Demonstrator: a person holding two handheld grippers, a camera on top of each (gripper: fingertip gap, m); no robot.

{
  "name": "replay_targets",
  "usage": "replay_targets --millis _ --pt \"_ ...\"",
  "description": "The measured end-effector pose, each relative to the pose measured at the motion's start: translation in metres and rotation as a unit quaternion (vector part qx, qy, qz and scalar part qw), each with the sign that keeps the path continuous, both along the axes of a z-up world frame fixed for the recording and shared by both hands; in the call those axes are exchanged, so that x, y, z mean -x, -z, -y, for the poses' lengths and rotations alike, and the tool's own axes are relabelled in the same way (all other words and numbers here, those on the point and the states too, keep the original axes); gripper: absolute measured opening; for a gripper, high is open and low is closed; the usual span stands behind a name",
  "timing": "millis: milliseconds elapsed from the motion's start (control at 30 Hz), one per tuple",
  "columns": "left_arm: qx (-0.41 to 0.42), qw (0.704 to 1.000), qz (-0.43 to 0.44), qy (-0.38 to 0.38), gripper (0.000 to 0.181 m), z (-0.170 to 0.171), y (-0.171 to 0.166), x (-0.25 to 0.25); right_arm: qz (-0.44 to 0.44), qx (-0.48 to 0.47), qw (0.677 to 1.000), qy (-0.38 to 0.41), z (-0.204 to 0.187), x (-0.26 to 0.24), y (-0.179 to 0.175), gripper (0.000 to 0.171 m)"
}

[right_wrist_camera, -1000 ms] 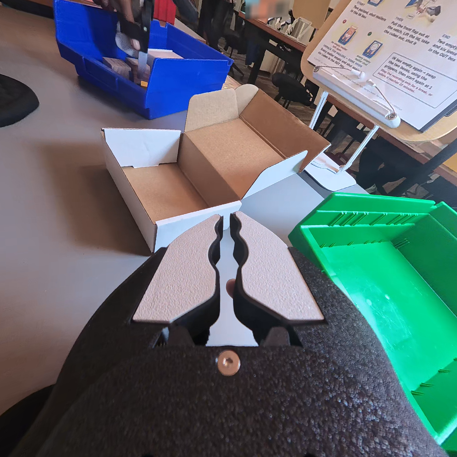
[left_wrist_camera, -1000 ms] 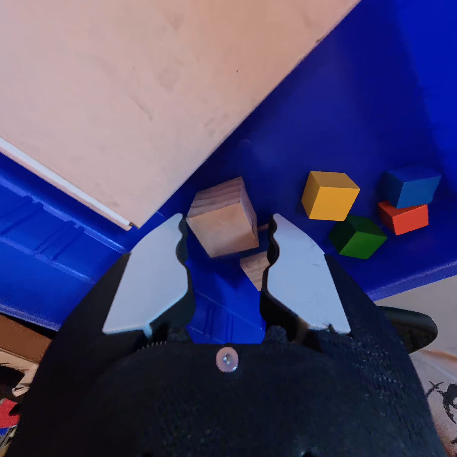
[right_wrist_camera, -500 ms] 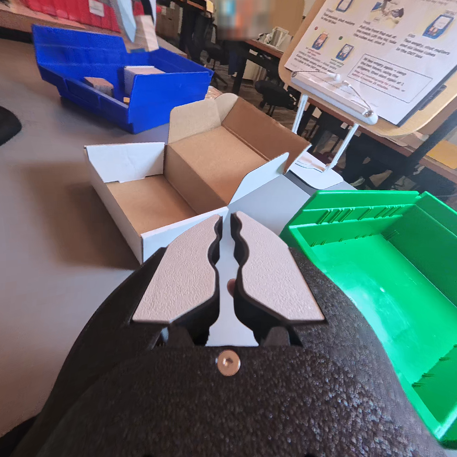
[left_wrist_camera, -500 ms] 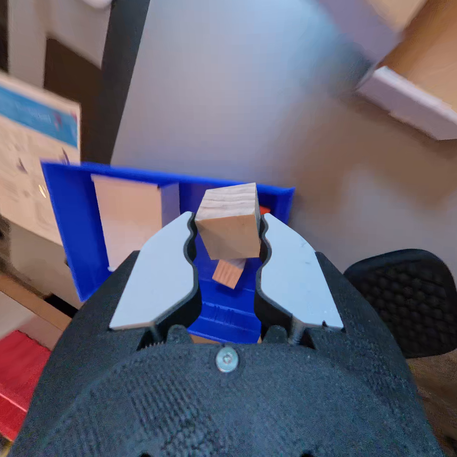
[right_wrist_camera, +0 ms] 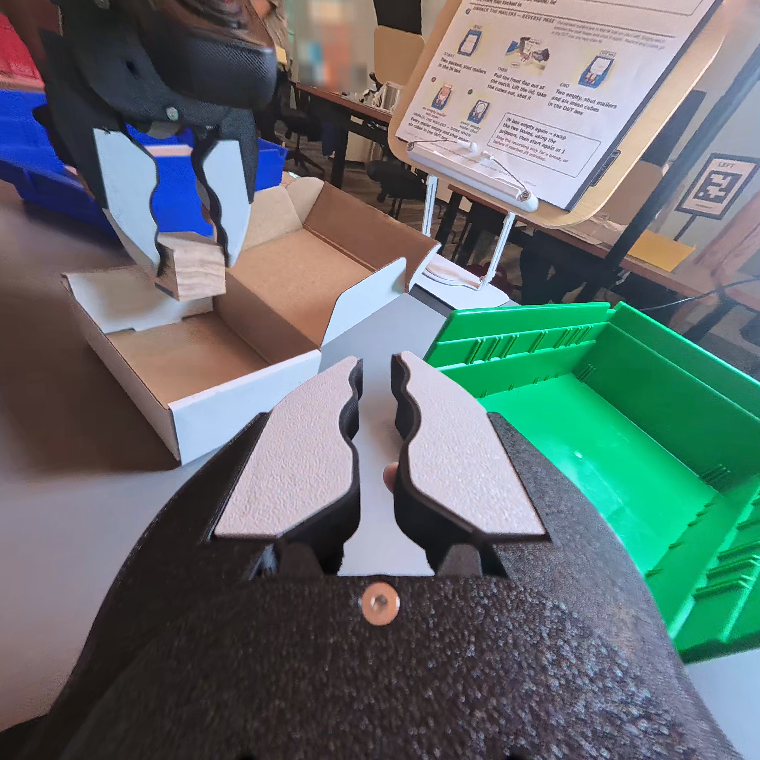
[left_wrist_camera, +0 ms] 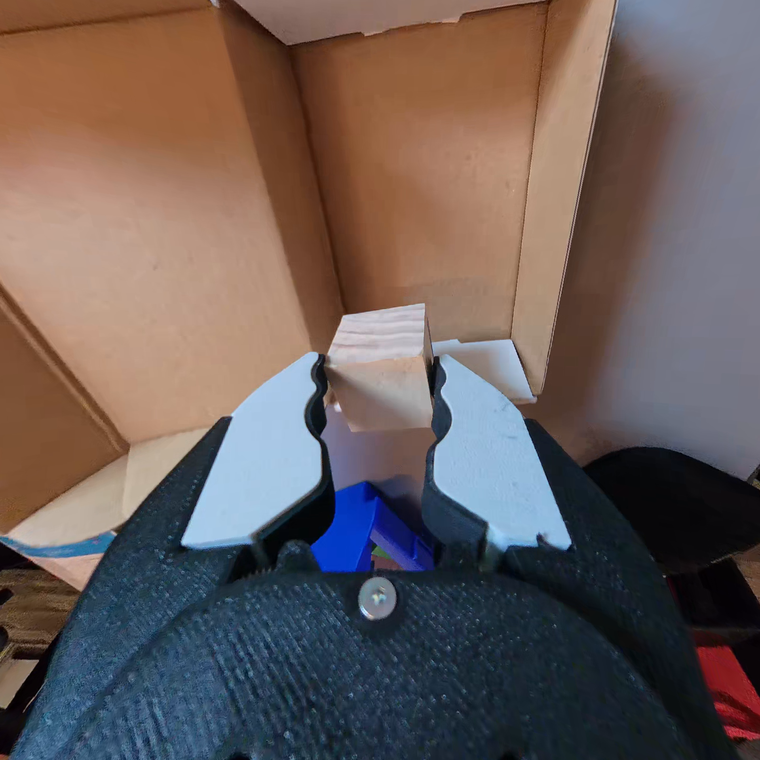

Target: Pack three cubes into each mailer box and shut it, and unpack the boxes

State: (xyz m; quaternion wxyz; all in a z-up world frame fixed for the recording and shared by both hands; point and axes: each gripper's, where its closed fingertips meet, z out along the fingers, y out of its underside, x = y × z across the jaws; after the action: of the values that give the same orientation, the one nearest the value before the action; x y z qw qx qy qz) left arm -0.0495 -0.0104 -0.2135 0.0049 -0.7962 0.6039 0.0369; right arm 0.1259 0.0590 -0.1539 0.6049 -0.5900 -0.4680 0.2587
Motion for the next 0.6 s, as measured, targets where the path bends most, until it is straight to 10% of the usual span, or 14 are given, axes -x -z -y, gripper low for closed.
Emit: replay_targets --millis 600 --pt "-0.012 1.000 -0.020 0.014 0.045 0.010 0.035 -0.011 0.029 -0.020 0.999 -0.001 0.002 0.002 0.006 0.011"
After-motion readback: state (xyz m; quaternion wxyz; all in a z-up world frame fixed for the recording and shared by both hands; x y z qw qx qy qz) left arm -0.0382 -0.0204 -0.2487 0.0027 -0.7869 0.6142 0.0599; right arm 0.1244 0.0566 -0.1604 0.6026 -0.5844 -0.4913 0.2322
